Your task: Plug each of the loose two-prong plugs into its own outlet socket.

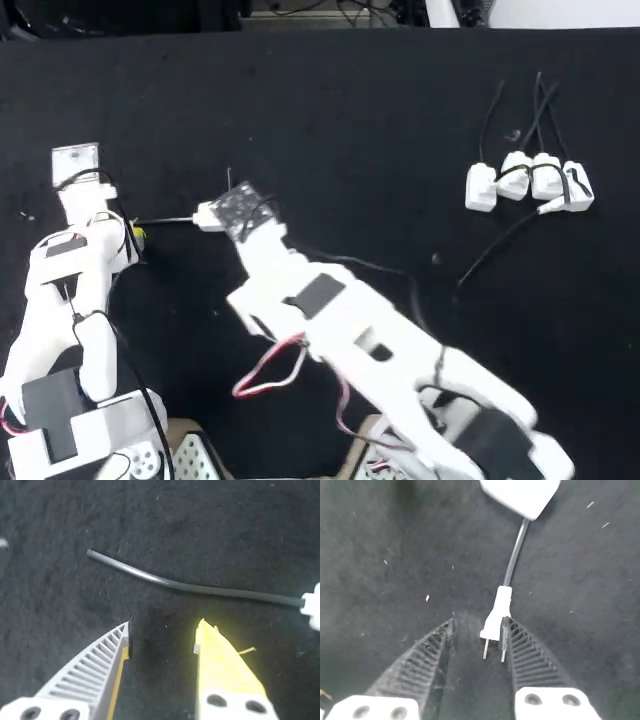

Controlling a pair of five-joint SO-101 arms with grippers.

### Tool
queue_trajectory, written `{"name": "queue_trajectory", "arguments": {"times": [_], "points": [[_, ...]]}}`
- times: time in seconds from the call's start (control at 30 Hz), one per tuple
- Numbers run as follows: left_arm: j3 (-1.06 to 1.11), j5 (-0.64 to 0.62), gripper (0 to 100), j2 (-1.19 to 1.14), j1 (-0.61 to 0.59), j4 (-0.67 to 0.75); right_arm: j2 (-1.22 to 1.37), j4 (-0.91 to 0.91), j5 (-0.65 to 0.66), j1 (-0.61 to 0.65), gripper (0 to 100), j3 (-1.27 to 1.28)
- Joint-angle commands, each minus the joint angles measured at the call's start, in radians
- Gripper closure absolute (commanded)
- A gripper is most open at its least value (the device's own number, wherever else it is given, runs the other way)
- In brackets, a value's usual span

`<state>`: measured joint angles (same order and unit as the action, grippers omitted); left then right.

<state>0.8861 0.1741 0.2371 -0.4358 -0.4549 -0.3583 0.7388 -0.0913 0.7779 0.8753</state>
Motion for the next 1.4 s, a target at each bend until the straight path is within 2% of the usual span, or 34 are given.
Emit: {"name": "queue_trajectory", "arguments": {"times": [0.0,0.2,0.4,0.7,0.9,1.13,1.17,1.23,1.37], "points": [[-0.016,-0.095,79,0.014,-0.004,-0.011,0.102,-0.020,-0.012,0.029,84.7,-0.111],[-0.007,-0.098,79,0.014,0.019,-0.011,0.274,-0.006,-0.012,0.086,84.7,-0.220],[-0.005,-0.097,79,0.014,0.019,-0.011,0.354,-0.005,-0.005,0.009,84.7,-0.266],[-0.005,-0.097,79,0.012,0.019,-0.011,0.229,0.087,-0.002,-0.014,84.7,-0.277],[-0.005,-0.097,79,0.012,0.018,-0.011,0.346,-0.002,0.060,-0.086,84.7,-0.282],[-0.005,-0.097,79,0.014,0.018,-0.011,0.489,-0.011,0.061,-0.084,85.2,-0.344],[-0.005,-0.097,79,0.014,0.018,-0.011,0.504,0.008,0.061,-0.086,87.2,-0.361],[-0.005,-0.097,79,0.014,0.016,-0.011,0.527,0.026,0.063,-0.087,98.8,-0.386],[-0.005,-0.097,79,0.014,0.016,-0.011,0.501,0.074,0.063,-0.129,98.6,-0.395]]}}
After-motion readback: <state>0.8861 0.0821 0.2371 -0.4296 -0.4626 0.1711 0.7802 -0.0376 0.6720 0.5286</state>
